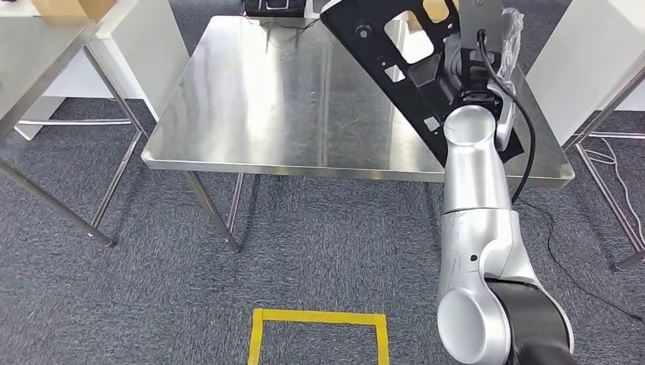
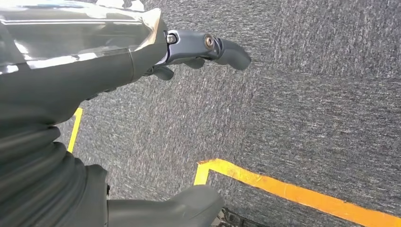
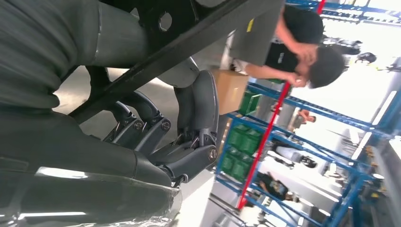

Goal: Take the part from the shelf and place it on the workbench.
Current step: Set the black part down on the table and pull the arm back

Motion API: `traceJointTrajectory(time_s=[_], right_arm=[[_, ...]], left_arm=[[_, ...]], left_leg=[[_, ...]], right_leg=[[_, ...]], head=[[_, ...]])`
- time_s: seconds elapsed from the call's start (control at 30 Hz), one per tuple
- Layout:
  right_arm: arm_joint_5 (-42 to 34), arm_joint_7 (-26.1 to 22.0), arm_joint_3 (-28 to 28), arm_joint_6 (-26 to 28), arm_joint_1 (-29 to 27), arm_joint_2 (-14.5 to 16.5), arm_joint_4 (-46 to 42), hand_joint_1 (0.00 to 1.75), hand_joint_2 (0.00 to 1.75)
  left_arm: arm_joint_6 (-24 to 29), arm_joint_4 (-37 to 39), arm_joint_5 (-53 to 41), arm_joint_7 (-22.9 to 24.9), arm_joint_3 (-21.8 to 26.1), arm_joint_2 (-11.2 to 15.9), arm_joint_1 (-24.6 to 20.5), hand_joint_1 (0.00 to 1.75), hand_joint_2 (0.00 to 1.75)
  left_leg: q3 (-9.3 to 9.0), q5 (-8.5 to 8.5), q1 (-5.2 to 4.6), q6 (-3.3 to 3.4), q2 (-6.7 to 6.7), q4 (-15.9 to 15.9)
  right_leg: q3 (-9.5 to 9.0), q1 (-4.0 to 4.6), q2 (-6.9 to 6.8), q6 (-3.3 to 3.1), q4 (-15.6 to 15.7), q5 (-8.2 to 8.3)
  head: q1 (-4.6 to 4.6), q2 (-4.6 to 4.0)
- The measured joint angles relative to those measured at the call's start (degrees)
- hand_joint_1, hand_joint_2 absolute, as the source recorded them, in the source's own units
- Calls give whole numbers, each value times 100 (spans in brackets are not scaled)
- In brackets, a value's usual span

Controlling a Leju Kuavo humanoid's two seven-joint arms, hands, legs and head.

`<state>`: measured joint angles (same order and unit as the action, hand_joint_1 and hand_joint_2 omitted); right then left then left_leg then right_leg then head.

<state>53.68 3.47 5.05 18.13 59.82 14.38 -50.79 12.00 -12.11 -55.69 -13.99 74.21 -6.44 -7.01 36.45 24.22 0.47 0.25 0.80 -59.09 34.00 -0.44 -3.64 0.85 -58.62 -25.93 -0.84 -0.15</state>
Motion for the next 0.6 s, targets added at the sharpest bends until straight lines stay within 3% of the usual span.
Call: traceJointTrajectory(time_s=[0.07, 0.13, 0.17, 0.23, 0.3, 0.33, 0.37, 0.4, 0.47, 0.5, 0.6], right_arm=[[19, 1, 10, 20, 22, 16, 7, 175, 175], [27, 3, 14, 33, 33, 24, 8, 175, 175], [29, 3, 15, 37, 40, 22, 9, 175, 175], [31, 3, 15, 40, 40, 9, 21, 175, 175], [31, 5, 13, 40, 21, -4, 40, 175, 175], [31, 6, 12, 41, 15, -10, 46, 175, 175], [31, 7, 11, 42, 14, -14, 48, 175, 175], [31, 8, 11, 42, 19, -16, 48, 175, 175], [31, 8, 13, 43, 31, -16, 50, 175, 175], [31, 9, 15, 43, 33, -14, 52, 175, 175], [32, 10, 20, 43, 37, -10, 56, 175, 175]], left_arm=[[0, 0, -35, 5, -7, -8, 3, 0, 175], [0, 0, -51, 7, -8, -25, 1, 0, 175], [0, 0, -55, 7, -9, -34, -4, 0, 175], [0, 0, -56, 7, -10, -46, -13, 0, 175], [0, 0, -57, 7, -10, -53, -13, 0, 175], [0, 0, -57, 7, -10, -57, -13, 0, 175], [0, 0, -58, 7, -9, -63, -12, 0, 175], [0, 0, -59, 7, -9, -68, -12, 0, 175], [0, 0, -62, 7, -9, -71, -13, 0, 175], [0, 0, -62, 7, -9, -67, -13, 0, 175], [1, 0, -55, 8, -9, -69, -1, 0, 175]], left_leg=[[-3, -12, -13, 58, -42, 16], [-26, -41, 3, 134, -71, 60], [-38, -56, 15, 170, -82, 80], [-38, -59, 17, 207, -112, 85], [-37, -55, 15, 212, -165, 83], [-39, -55, 14, 211, -196, 82], [-43, -54, 14, 208, -224, 79], [-46, -52, 14, 201, -248, 76], [-37, -42, -10, 159, -284, 58], [-25, -35, -21, 148, -294, 48], [-10, -40, -16, 177, -299, 46]], right_leg=[[-5, 21, -29, 43, 12, -4], [64, 15, 56, 74, -126, -92], [180, 8, 137, 71, -356, -204], [555, -15, 284, 41, -1125, -502], [837, -18, 326, 70, -1653, -635], [823, -19, 332, 108, -1598, -571], [694, -24, 336, 150, -1309, -429], [493, -34, 346, 188, -877, -249], [156, -49, 371, 195, -171, 10], [82, -58, 380, 178, -7, 67], [74, -57, 377, 147, 39, 94]], head=[[3, 0], [11, 0], [16, 0], [27, 0], [33, 0], [37, 0], [39, 0], [44, 0], [46, 0], [45, 0], [40, 0]])
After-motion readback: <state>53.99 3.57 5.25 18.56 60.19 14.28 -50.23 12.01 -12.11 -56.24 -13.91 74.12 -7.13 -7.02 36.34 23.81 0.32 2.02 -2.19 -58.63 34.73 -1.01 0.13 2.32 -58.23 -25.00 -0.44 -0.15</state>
